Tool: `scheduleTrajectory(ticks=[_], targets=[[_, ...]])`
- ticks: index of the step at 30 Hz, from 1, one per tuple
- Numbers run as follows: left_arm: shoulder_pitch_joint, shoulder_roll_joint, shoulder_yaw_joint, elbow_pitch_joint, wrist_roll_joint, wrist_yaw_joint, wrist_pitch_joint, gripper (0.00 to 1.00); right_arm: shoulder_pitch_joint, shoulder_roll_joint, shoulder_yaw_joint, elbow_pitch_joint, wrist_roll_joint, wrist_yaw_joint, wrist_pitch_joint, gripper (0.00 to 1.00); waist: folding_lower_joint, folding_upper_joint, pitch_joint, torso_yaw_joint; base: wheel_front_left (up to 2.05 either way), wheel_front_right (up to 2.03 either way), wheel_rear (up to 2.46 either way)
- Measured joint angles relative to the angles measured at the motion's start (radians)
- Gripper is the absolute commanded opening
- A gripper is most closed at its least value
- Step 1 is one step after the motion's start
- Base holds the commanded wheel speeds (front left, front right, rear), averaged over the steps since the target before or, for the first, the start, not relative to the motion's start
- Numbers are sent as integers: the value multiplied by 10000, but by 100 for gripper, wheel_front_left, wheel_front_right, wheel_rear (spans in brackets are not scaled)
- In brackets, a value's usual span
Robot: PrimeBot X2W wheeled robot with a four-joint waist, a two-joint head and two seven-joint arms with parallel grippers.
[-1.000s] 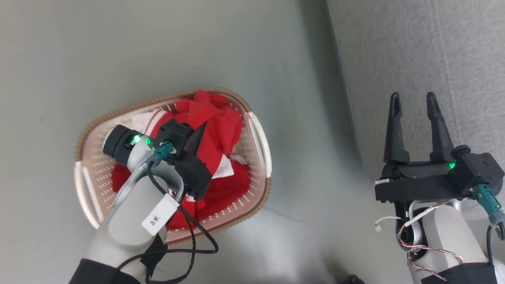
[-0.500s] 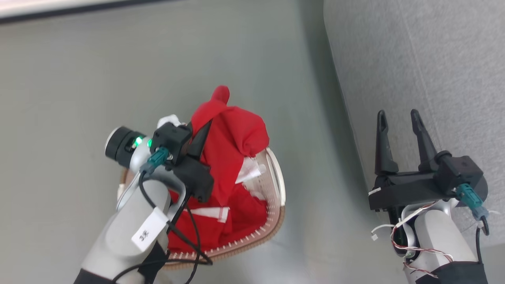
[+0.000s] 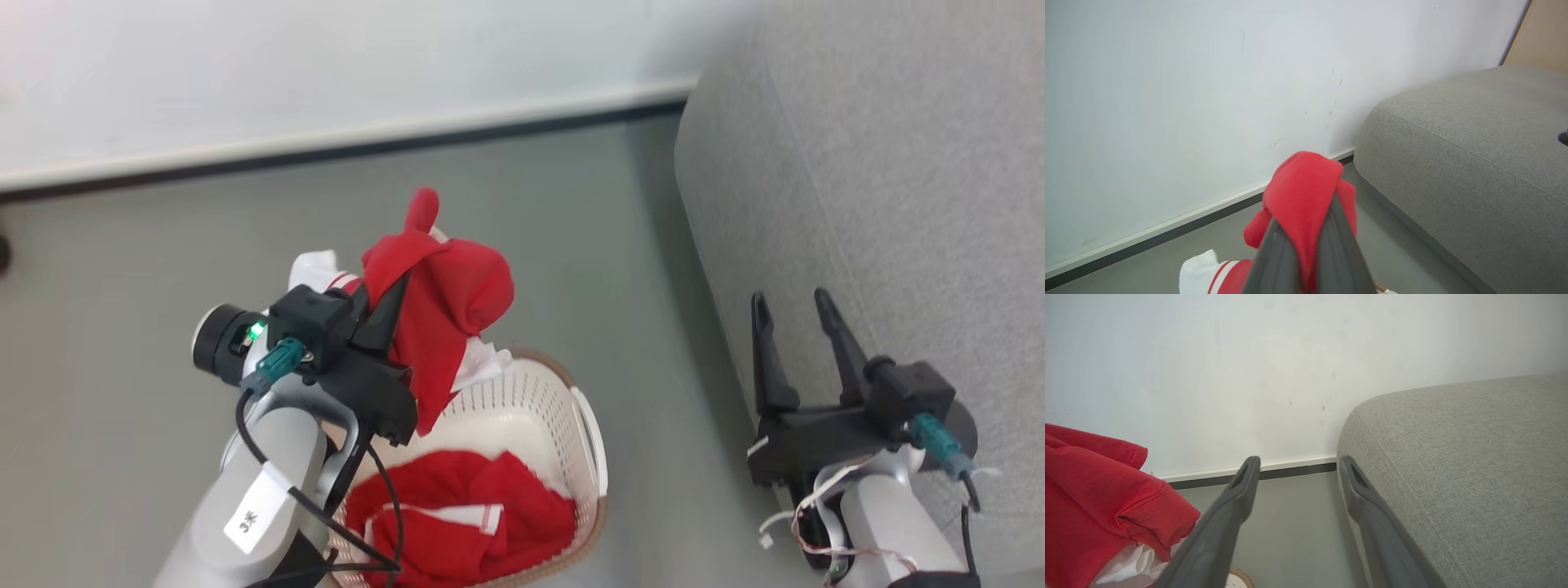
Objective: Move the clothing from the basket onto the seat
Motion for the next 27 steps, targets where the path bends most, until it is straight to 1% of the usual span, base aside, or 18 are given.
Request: scheduleTrajectory(ticks=[11,12,18,20,24,27], targets=[[819,236,453,-328,-489,0,0,0,682,-4,458,625,8,280,0,100,0,0,-1656,223,0,0,0],[970,267,497,-339,-504,0,0,0,847,-6,598,679,38,357,0,100,0,1,-1959,247,0,0,0],[1504,278,414,-616,-510,0,0,0,1338,-10,943,842,88,573,0,100,0,0,-2847,294,0,0,0],[1647,278,384,-794,-510,0,0,0,1417,-13,1202,880,90,686,2,100,0,0,-3114,311,0,0,0],[1786,247,311,-1053,-510,0,0,0,1403,-12,1776,871,127,807,2,100,0,0,-3539,341,0,0,0],[1839,228,276,-1289,-510,2,0,0,1259,-17,2192,878,393,897,0,100,0,0,-3758,366,0,0,0]])
